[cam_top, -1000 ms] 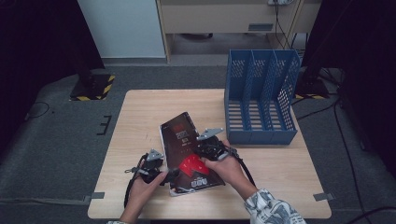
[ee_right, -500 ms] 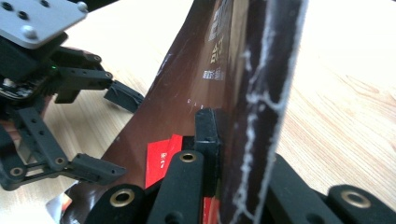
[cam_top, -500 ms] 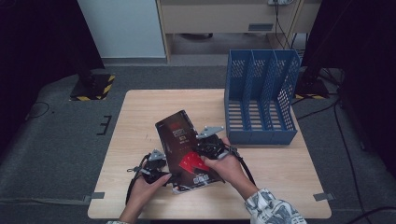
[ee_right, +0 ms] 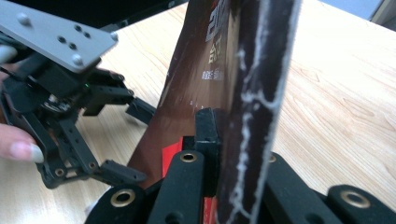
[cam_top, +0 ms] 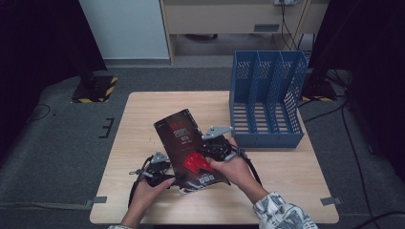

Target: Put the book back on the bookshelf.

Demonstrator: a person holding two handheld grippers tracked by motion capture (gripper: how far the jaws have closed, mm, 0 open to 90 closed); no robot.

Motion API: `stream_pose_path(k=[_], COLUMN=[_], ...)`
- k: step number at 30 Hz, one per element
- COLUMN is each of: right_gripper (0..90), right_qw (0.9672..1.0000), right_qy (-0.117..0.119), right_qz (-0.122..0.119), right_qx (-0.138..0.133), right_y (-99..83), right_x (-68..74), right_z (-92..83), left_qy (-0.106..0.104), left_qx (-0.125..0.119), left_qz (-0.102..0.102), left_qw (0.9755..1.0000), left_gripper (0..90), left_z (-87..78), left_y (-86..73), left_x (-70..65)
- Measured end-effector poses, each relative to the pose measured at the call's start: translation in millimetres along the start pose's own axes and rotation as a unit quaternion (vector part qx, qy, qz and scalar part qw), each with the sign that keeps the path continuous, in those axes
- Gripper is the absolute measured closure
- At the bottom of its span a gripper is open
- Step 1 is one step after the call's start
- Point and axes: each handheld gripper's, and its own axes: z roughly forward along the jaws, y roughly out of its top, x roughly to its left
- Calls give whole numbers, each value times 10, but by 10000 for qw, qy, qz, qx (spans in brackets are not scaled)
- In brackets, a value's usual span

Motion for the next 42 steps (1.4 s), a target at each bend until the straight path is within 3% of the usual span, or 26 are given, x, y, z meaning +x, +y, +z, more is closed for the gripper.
stream_pose_path(k=[6, 8, 13, 17, 23, 42], right_gripper=[870, 870, 870, 869, 867, 850], right_qw=[9999, 9999, 9999, 9998, 9995, 9988], right_qy=[77, 84, 118, 115, 118, 45], right_qz=[-35, -36, -86, -131, -241, -448], right_qx=[-79, -97, -72, -73, -135, -170], right_y=[48, 58, 43, 8, -4, -1], right_x=[20, 23, 34, 47, 37, -61], right_z=[-17, -7, 18, 48, 29, -20], left_qy=[-275, -266, -203, -181, -241, -134], left_qx=[-16, 16, 12, 153, 137, 81], left_qz=[-32, 10, -64, -181, -318, -22], left_qw=[9996, 9996, 9998, 9996, 9991, 9999], left_gripper=[199, 236, 480, 641, 797, 850], left_z=[54, 48, -12, -71, -140, -254], left_y=[21, 28, 18, 50, 60, 146], left_x=[23, 22, 76, 97, 121, 71])
